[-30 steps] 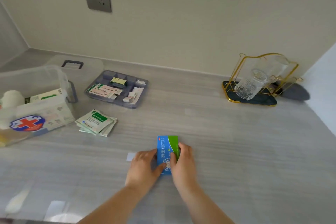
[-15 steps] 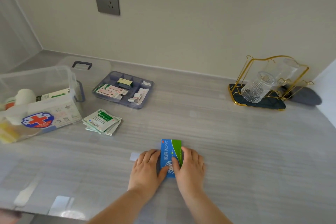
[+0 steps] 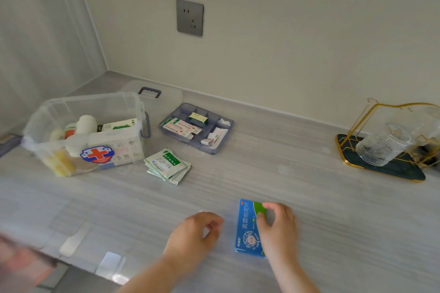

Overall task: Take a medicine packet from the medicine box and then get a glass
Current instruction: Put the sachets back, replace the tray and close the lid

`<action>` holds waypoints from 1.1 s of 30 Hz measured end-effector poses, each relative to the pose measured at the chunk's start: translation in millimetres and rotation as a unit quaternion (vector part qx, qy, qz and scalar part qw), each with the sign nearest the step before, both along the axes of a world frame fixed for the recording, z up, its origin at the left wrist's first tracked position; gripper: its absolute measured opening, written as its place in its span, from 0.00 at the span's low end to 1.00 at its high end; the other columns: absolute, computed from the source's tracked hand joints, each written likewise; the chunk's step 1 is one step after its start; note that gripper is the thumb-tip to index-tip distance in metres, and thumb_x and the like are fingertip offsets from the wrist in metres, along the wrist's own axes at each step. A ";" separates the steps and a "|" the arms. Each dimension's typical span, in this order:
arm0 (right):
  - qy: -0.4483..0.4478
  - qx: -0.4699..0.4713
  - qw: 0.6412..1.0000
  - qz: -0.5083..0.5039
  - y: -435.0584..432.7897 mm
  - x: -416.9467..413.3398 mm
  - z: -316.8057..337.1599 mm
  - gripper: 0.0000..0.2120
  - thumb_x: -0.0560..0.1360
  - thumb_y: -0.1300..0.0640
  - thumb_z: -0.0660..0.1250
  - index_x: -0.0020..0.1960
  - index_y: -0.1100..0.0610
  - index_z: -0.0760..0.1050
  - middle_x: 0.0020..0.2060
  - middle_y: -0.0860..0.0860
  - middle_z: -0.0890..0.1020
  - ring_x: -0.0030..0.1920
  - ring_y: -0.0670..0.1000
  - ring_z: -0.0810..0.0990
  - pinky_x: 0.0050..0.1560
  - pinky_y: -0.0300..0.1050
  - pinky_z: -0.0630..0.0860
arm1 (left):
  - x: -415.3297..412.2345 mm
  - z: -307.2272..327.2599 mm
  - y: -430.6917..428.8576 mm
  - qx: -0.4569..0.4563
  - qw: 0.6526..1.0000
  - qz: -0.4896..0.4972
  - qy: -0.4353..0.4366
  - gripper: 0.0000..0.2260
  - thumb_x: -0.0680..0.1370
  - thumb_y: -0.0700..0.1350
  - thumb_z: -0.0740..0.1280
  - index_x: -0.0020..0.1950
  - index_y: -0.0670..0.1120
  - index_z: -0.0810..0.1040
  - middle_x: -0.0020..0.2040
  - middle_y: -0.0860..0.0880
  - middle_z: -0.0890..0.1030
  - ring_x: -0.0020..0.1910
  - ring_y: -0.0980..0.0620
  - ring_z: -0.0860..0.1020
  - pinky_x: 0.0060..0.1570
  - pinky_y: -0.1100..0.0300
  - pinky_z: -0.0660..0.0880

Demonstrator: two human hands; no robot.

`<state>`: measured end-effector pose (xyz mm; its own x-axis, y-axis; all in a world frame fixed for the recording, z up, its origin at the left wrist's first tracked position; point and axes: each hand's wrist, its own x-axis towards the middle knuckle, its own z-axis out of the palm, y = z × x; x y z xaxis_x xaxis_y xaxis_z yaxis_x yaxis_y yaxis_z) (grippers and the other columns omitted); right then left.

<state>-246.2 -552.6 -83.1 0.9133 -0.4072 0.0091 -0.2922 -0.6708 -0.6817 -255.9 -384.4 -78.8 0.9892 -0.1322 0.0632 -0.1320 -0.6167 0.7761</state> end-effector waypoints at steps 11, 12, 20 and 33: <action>-0.078 0.106 0.987 0.088 49.4 40.0 25.8 0.12 0.72 0.65 0.64 0.55 0.59 0.72 0.49 0.47 0.68 0.47 0.49 0.70 0.44 0.36 0.63 | -11.4 36.4 81.7 0.010 0.992 0.083 -0.097 0.03 0.71 0.38 0.69 0.40 0.44 0.82 0.39 0.57 0.79 0.45 0.62 0.74 0.44 0.78 0.67; -0.075 0.097 0.987 0.103 54.6 43.2 25.1 0.10 0.72 0.65 0.64 0.53 0.60 0.73 0.48 0.48 0.71 0.47 0.50 0.71 0.43 0.35 0.62 | -8.0 36.9 90.8 0.022 0.990 0.097 -0.100 0.05 0.70 0.35 0.69 0.40 0.44 0.82 0.40 0.56 0.79 0.46 0.61 0.73 0.44 0.76 0.68; 0.009 0.042 0.986 0.158 107.7 76.8 18.7 0.11 0.73 0.57 0.66 0.54 0.59 0.75 0.53 0.54 0.79 0.57 0.53 0.74 0.50 0.39 0.67 | 36.6 58.5 168.5 0.115 0.960 0.171 -0.188 0.05 0.70 0.39 0.66 0.40 0.39 0.81 0.41 0.40 0.83 0.43 0.42 0.79 0.45 0.52 0.72; 0.196 -0.034 0.966 0.162 184.5 146.8 10.7 0.34 0.68 0.45 0.69 0.69 0.56 0.61 0.71 0.54 0.66 0.70 0.56 0.62 0.70 0.52 0.62 | 104.8 57.1 261.7 0.280 0.933 0.027 -0.223 0.28 0.79 0.53 0.45 0.46 0.41 0.82 0.42 0.44 0.86 0.41 0.46 0.84 0.41 0.59 0.75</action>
